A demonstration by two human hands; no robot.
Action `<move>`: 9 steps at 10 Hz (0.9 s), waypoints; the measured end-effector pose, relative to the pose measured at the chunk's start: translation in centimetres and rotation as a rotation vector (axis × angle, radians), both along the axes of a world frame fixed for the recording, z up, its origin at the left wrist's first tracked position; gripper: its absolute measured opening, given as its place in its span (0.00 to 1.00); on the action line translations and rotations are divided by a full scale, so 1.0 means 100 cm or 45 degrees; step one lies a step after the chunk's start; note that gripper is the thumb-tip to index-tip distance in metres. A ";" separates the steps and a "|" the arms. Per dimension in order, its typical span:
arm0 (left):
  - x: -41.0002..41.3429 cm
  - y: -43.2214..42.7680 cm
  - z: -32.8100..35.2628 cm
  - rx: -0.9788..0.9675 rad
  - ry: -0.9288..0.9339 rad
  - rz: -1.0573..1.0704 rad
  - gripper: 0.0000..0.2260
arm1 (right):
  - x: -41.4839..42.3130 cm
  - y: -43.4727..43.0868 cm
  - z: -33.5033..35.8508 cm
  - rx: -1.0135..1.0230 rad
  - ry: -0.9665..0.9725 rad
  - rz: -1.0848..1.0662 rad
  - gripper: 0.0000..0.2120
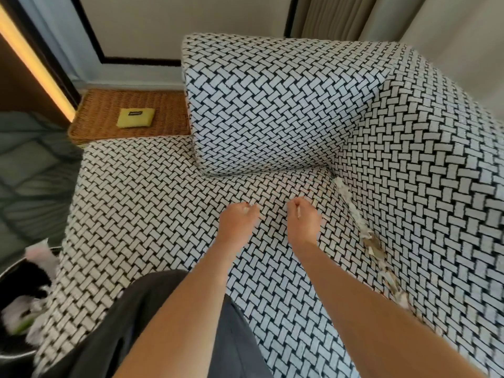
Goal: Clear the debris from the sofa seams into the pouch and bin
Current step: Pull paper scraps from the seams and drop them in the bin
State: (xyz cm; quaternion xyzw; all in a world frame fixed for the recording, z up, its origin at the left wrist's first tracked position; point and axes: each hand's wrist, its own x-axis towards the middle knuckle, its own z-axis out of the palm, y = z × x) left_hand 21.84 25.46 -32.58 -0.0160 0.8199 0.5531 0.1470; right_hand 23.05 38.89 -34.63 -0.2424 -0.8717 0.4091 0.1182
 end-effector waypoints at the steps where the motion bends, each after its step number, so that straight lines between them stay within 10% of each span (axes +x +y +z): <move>1: 0.002 -0.038 0.016 0.044 -0.106 0.172 0.09 | 0.003 -0.023 0.010 -0.083 -0.016 0.107 0.12; 5: 0.014 -0.190 0.054 -0.256 -0.042 0.140 0.20 | -0.021 -0.179 0.058 -0.180 -0.090 0.613 0.20; 9: 0.066 -0.347 -0.018 -0.229 -0.467 0.790 0.24 | 0.011 -0.361 0.018 -0.021 -0.241 1.078 0.12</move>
